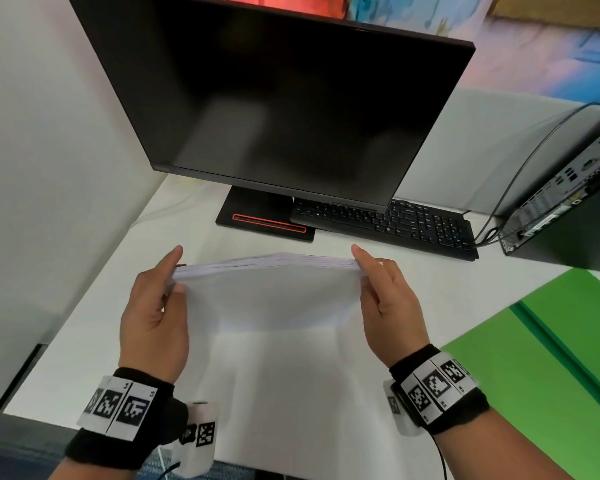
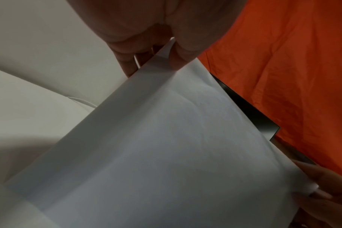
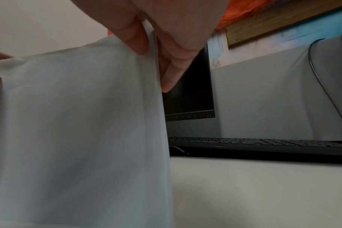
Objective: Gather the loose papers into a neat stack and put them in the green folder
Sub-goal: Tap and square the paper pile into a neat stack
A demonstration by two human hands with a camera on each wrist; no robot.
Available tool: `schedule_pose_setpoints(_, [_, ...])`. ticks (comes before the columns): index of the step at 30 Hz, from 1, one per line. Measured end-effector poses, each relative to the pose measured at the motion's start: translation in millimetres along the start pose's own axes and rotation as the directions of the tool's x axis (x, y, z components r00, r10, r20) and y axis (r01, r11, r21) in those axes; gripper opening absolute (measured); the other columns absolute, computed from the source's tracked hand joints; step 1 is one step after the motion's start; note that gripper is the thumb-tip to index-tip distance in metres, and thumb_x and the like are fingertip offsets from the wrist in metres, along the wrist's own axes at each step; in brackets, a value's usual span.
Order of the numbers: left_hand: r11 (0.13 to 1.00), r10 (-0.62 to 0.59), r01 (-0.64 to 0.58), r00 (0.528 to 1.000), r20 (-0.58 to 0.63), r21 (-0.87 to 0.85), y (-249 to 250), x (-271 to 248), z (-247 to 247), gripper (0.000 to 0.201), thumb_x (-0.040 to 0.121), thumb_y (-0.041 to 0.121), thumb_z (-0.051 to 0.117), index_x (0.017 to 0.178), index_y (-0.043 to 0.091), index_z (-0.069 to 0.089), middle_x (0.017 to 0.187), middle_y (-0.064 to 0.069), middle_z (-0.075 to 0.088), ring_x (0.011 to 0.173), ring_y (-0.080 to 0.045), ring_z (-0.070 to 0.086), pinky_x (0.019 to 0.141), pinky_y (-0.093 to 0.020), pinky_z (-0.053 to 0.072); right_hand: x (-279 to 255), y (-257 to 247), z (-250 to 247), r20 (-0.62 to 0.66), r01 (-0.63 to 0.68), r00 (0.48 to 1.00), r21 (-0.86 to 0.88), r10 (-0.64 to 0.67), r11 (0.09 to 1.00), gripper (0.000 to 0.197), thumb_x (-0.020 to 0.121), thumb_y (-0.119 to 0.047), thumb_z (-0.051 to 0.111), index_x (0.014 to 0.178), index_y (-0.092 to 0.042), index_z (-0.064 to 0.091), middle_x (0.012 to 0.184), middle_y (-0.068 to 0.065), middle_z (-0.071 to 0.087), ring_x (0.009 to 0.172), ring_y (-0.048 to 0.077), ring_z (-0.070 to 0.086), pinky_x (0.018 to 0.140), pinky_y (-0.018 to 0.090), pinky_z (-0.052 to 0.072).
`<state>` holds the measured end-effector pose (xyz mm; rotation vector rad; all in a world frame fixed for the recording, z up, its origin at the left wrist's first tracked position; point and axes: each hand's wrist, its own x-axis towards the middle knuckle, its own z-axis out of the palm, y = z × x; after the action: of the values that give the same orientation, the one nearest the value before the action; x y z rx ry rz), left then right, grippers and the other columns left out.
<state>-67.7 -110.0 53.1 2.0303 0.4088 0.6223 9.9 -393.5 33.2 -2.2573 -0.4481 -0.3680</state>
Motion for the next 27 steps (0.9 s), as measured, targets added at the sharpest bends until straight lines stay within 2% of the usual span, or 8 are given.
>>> schedule_pose_setpoints(3, [0.963,-0.173,0.168,0.985,-0.003,-0.210,-4,1,1,0.071,0.099,-0.003,0.047,0.147,0.047,0.034,0.123,0.012,0.064,0.101,0.014,0.058,0.089,0.002,0.038,4,-2,0,-0.011,-0.139,0.990,0.158,0.142,0.978,0.060,0.096,-0.001,0.046,0.148,-0.031,0.042,0.092,-0.008,0.051,0.075,0.002,0.049,0.071,0.014,0.041])
schedule_pose_setpoints(5, [0.916,-0.283,0.272,0.959,0.006,-0.294,-5,3,3,0.067,0.095,-0.007,0.046,0.150,0.031,0.039,0.105,0.006,0.064,0.091,0.011,0.061,0.076,0.005,0.040,10,-5,2,0.067,-0.378,0.918,0.441,0.391,0.814,0.066,0.092,0.007,0.047,0.143,-0.034,0.045,0.083,-0.002,0.051,0.066,0.009,0.045,0.065,0.018,0.041])
schedule_pose_setpoints(7, [0.892,-0.338,0.335,0.940,0.042,-0.305,-3,6,7,0.049,0.090,-0.012,0.044,0.131,0.011,0.059,0.093,0.005,0.063,0.080,0.004,0.061,0.064,0.003,0.042,15,-8,6,0.184,-0.485,0.855,0.613,0.485,0.623,0.056,0.088,0.015,0.044,0.119,-0.027,0.063,0.082,-0.001,0.063,0.070,0.010,0.056,0.068,0.021,0.046])
schedule_pose_setpoints(10, [0.844,-0.391,0.387,0.918,0.066,-0.371,2,7,12,0.032,0.087,-0.016,0.041,0.107,-0.008,0.065,0.081,-0.001,0.060,0.058,0.012,0.057,0.056,-0.001,0.043,17,-13,12,0.254,-0.543,0.818,0.638,0.516,0.547,0.046,0.087,0.013,0.043,0.094,-0.021,0.073,0.088,-0.008,0.076,0.082,0.007,0.068,0.076,0.023,0.052])
schedule_pose_setpoints(15, [0.808,-0.429,0.403,0.902,0.038,-0.430,9,8,13,0.031,0.087,-0.014,0.042,0.085,0.009,0.063,0.078,0.002,0.059,0.067,-0.001,0.056,0.056,-0.005,0.044,18,-16,12,0.225,-0.521,0.823,0.664,0.521,0.536,0.041,0.087,0.012,0.041,0.100,-0.012,0.071,0.090,-0.008,0.075,0.084,0.005,0.066,0.076,0.018,0.051])
schedule_pose_setpoints(22, [0.802,-0.488,0.468,0.872,0.045,-0.371,14,6,13,0.030,0.087,-0.013,0.041,0.101,-0.002,0.065,0.078,-0.001,0.059,0.061,0.002,0.056,0.051,-0.003,0.042,15,-9,20,0.252,-0.590,0.786,0.580,0.565,0.562,0.051,0.085,0.014,0.042,0.089,-0.027,0.073,0.085,-0.011,0.077,0.085,0.009,0.068,0.079,0.026,0.053])
schedule_pose_setpoints(25, [0.874,-0.432,0.409,0.901,-0.035,-0.261,14,6,7,0.033,0.083,-0.003,0.049,0.108,0.013,0.064,0.089,0.012,0.063,0.084,-0.010,0.059,0.065,-0.012,0.045,12,-7,21,0.274,-0.616,0.769,0.557,0.577,0.557,0.049,0.088,0.013,0.043,0.089,-0.027,0.072,0.082,-0.017,0.077,0.077,0.001,0.069,0.071,0.018,0.053])
schedule_pose_setpoints(27, [0.939,-0.327,0.317,0.943,-0.057,-0.136,21,7,1,0.053,0.085,-0.002,0.052,0.129,0.027,0.055,0.117,0.019,0.061,0.103,-0.002,0.059,0.084,-0.014,0.045,12,-7,20,0.282,-0.612,0.773,0.567,0.568,0.552,0.048,0.088,0.014,0.042,0.090,-0.025,0.070,0.079,-0.020,0.077,0.073,-0.005,0.068,0.065,0.011,0.051])
